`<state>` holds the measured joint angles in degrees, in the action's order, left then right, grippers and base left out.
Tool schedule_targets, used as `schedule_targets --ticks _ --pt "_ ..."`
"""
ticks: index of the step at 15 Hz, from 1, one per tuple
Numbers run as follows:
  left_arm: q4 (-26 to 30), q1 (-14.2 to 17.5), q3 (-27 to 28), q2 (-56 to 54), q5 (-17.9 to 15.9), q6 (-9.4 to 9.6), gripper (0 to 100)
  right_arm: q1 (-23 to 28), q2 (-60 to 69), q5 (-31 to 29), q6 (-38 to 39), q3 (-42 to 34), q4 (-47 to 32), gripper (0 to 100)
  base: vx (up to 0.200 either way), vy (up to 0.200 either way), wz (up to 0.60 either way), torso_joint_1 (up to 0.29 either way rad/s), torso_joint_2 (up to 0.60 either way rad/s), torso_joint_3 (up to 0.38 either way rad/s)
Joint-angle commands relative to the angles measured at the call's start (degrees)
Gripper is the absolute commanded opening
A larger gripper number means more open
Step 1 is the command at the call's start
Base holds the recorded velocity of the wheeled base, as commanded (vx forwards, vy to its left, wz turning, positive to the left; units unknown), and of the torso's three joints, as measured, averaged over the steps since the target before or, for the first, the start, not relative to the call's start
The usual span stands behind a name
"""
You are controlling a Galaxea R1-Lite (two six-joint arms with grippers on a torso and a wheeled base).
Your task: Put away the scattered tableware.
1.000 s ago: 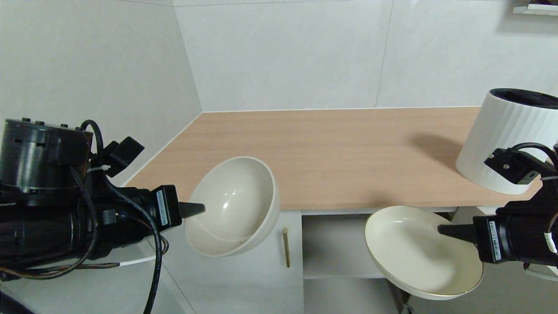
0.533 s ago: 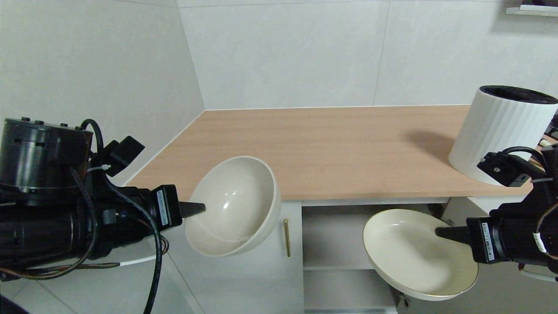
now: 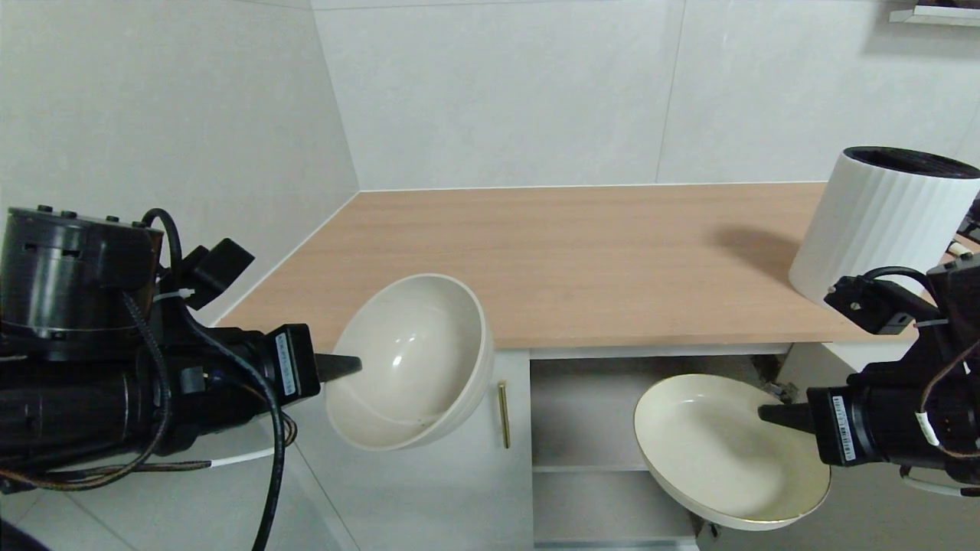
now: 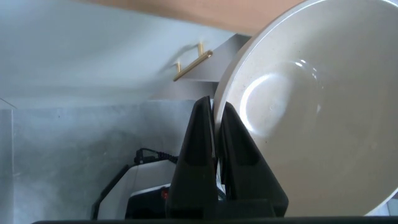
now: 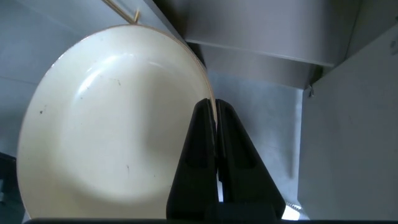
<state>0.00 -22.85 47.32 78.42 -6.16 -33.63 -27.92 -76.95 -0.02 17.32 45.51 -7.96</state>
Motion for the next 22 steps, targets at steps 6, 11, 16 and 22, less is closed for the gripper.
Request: schedule_targets --ticks 6,11,16,22 --pt "0.0 0.0 0.0 0.2 0.0 -0.03 0 0.0 -0.7 0.0 0.0 -0.2 0.1 0 0.0 0.0 0.0 -0.161 0.43 0.251" --pt "0.0 0.0 0.0 0.2 0.0 -0.03 0 0.0 -0.9 0.0 -1.2 -0.4 0.1 0 0.0 0.0 0.0 -0.156 0.46 0.301" --pt "0.0 0.0 0.0 0.2 0.0 -0.03 0 0.0 -1.5 0.0 -1.2 -0.9 0.9 0 0.0 0.0 0.0 -0.106 0.43 0.315" --pt "0.0 0.0 0.0 0.2 0.0 -0.03 0 0.1 -2.6 0.0 -1.6 -0.7 1.6 0 0.0 0.0 0.0 -0.015 0.06 0.044"
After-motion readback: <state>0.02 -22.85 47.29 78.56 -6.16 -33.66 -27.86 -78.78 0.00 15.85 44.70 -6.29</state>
